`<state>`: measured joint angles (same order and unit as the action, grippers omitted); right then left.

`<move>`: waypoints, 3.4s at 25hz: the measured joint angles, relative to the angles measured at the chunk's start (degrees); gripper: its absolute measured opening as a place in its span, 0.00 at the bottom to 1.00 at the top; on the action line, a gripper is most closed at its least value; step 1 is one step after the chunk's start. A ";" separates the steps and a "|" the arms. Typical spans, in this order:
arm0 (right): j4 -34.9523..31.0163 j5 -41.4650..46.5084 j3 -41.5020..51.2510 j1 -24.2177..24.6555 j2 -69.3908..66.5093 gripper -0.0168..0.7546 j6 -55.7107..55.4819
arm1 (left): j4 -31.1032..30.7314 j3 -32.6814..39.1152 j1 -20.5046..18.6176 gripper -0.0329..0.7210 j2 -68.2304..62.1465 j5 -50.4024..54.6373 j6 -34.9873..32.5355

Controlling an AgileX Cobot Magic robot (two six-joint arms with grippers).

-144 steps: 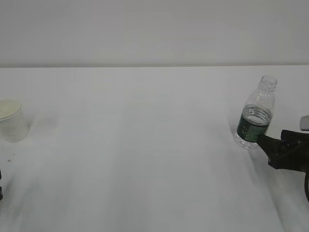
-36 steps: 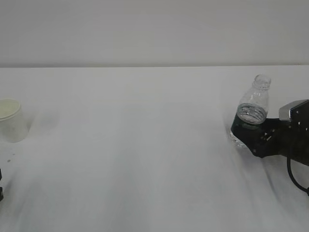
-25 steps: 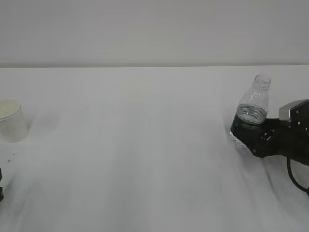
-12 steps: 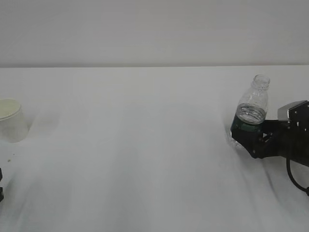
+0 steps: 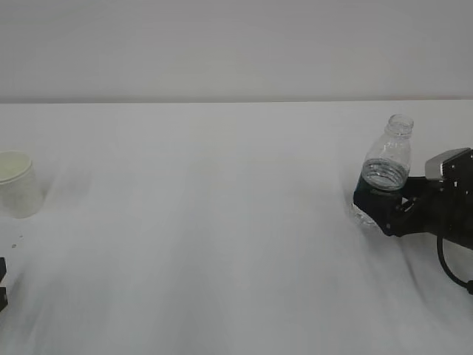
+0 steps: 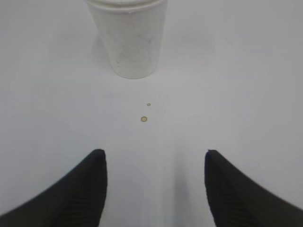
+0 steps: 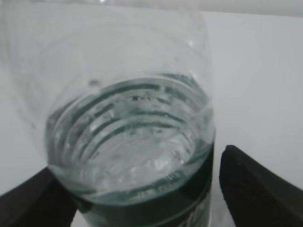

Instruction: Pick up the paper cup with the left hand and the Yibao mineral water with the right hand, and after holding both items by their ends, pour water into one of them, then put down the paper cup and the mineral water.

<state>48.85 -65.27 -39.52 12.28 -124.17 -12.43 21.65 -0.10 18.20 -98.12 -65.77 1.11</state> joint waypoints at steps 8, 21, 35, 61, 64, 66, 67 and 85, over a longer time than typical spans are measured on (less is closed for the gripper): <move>0.81 0.68 -1.98 -2.21 -0.39 0.90 -0.91 | -0.48 0.00 0.00 0.67 0.00 0.00 0.00; 0.11 4.27 -2.11 -2.84 -0.39 0.84 -1.14 | -0.89 0.00 0.00 0.66 0.00 0.00 0.00; -0.26 4.27 -2.11 -2.84 -0.39 0.75 -1.14 | -1.29 0.00 0.00 0.66 0.00 0.00 0.00; -0.15 3.39 -2.11 -2.84 -0.43 0.66 -5.73 | -2.73 0.00 0.00 0.65 0.00 0.00 0.00; 0.38 3.39 -2.11 -2.84 -0.43 0.66 -5.95 | -2.73 0.00 0.00 0.65 0.00 0.00 0.00; 0.68 3.77 -2.11 -2.84 -0.20 0.66 -5.99 | -2.73 0.00 0.00 0.65 0.00 0.00 0.00; 0.80 4.05 -2.11 -2.84 0.08 0.66 -6.08 | -2.73 0.00 0.00 0.65 0.00 0.00 0.00; 4.97 7.73 -2.11 -2.84 6.96 0.66 -7.42 | -2.77 0.00 0.00 0.65 0.00 0.00 0.00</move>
<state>53.82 -57.54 -41.63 9.45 -117.21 -19.85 18.88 -0.10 18.20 -98.12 -65.77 1.11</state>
